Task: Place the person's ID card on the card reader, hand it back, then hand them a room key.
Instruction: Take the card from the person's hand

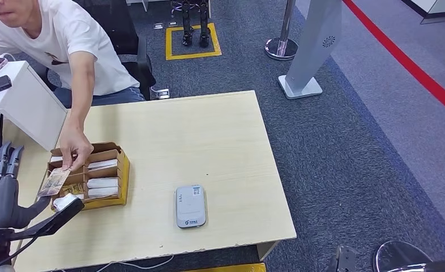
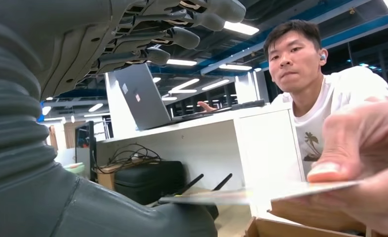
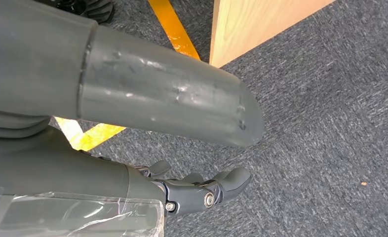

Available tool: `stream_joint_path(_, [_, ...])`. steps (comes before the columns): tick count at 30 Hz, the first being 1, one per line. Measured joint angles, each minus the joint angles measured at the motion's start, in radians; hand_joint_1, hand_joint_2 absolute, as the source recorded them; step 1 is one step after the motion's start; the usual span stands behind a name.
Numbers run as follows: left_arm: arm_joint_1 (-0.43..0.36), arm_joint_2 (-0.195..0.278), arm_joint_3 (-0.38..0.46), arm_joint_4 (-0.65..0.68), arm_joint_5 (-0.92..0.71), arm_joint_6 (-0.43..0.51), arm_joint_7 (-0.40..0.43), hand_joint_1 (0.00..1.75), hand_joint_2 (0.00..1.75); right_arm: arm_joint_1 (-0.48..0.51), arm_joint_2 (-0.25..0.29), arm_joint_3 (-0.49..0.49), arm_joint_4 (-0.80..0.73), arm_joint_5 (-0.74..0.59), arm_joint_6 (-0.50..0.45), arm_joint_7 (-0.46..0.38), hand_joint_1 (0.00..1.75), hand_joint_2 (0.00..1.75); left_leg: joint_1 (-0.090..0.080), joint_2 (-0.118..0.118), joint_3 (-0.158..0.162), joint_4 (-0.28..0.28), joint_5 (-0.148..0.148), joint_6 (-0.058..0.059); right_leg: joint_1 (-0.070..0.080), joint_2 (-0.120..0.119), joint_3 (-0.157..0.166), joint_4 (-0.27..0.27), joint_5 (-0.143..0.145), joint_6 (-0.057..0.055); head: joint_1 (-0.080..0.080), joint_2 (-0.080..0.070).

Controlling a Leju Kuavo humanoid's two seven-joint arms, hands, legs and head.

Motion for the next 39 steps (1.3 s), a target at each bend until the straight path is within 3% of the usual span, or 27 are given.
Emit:
stream_joint_path(3, [-0.024,0.000,-0.012,0.024,0.006,0.000,-0.001,0.00,1.75,-0.003,0.000,0.000,0.000,0.000,0.000,0.002,0.00,0.00,0.000,0.000,0.000,0.000,0.000,0.000,0.000,0.000,0.000,0.000,0.000,0.000,0.000,0.000])
stream_joint_path(7, [-0.040,0.000,-0.022,0.044,0.010,0.001,-0.001,1.72,1.75,-0.004,0.000,0.000,0.000,0.000,0.000,0.003,0.00,0.00,0.000,0.000,0.000,0.000,0.000,0.000,0.000,0.000,0.000,0.000,0.000,0.000,0.000,0.000])
stream_joint_path(39, [-0.091,-0.001,-0.047,0.090,0.040,0.038,-0.019,1.75,1.75,-0.007,0.000,0.012,0.005,0.016,0.000,0.023,0.00,0.00,0.000,0.000,0.000,0.000,0.000,0.000,0.000,0.000,0.000,0.000,0.000,0.000,0.000,0.000])
